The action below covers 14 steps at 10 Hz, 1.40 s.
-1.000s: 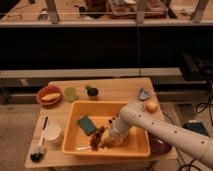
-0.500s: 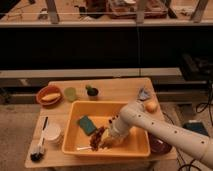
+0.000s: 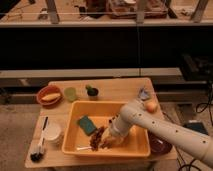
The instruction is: Place fork in purple bowl
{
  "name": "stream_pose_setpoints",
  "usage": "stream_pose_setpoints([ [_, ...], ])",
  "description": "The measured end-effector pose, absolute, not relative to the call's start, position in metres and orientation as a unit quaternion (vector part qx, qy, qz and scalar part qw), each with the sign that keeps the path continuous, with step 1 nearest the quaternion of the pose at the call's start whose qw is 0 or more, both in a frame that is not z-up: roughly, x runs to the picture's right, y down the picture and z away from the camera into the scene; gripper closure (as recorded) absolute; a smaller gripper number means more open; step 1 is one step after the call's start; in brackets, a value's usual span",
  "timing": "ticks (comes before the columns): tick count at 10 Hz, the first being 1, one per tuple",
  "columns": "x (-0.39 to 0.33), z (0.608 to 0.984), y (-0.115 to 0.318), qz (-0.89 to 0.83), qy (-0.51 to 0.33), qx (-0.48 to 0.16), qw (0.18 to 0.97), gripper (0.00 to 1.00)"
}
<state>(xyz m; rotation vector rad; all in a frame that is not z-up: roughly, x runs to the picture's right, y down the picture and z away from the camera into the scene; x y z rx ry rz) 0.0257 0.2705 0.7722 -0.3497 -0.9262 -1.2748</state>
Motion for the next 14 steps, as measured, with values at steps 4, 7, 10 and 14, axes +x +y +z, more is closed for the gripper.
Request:
stream_pose_setpoints([
  [4, 0.023, 0.775, 0.271, -0.569, -0.415, -0.155, 0.693, 0.76],
  [7, 0.018, 0.778, 0.273, -0.570, -0.417, -0.155, 0.691, 1.00],
  [10, 0.014, 0.778, 0.275, -0.572, -0.419, -0.156, 0.688, 1.00],
  [14, 0.017, 0.773, 0.274, -0.572, -0.418, -0.152, 0.689, 1.00],
])
